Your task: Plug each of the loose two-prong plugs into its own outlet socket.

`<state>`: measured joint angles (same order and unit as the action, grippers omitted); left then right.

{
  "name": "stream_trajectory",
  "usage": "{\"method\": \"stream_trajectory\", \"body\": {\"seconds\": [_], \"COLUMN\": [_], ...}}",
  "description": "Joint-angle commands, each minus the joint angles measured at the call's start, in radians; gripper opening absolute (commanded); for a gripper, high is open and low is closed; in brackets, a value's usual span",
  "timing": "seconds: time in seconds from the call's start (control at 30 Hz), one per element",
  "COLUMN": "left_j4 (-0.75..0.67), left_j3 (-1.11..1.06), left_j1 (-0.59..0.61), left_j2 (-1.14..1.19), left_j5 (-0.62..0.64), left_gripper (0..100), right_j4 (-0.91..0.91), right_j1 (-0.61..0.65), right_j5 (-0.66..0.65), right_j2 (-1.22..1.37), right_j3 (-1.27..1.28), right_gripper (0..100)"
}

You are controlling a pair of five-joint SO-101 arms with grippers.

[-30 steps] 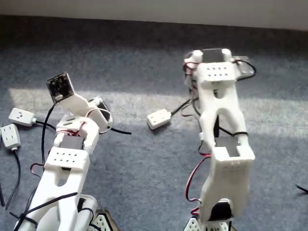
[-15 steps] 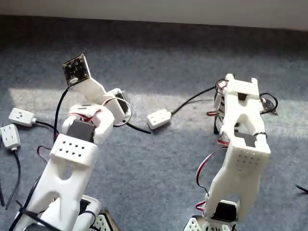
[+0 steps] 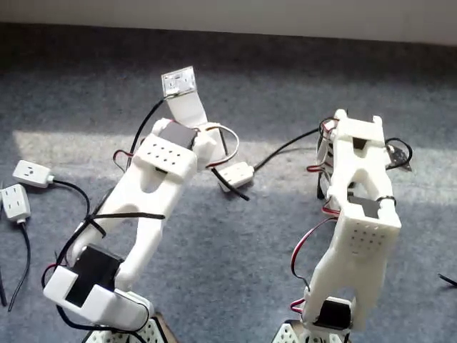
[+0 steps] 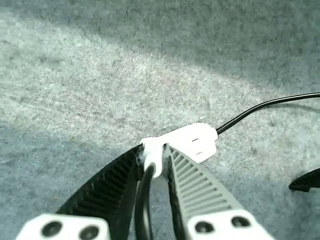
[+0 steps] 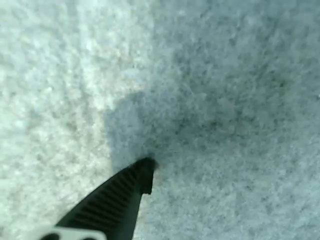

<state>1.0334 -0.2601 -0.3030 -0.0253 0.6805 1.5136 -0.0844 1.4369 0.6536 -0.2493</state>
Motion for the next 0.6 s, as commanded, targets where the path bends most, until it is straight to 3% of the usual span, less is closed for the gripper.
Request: {"method": "stream_trajectory", "body": {"seconds": [0.0, 0.13, 0.4, 0.57], "left_j4": [0.095, 0.146, -0.092, -0.120], "left_j3": [0.044, 0.002, -0.217, -0.239], "left_j1": [-0.005, -0.008, -0.091, -0.090], "left_j2": [-0.087, -0.217, -0.272, -0.272], "left_j5": [0.087, 0.150, 0.195, 0.281], "left_gripper": [1, 1, 1, 1], "right_j4": [-0.039, -0.039, -0.039, -0.067], "right_j1": [-0.012, -0.004, -0.004, -0.004], "right_j5": [0.118, 0.118, 0.117, 0.114], "right_j2": [0.007, 0.008, 0.010, 0.010], "right_j3": [-0.024, -0.024, -0.024, -0.018], "right_gripper": [61.6, 61.6, 61.6, 61.6]}}
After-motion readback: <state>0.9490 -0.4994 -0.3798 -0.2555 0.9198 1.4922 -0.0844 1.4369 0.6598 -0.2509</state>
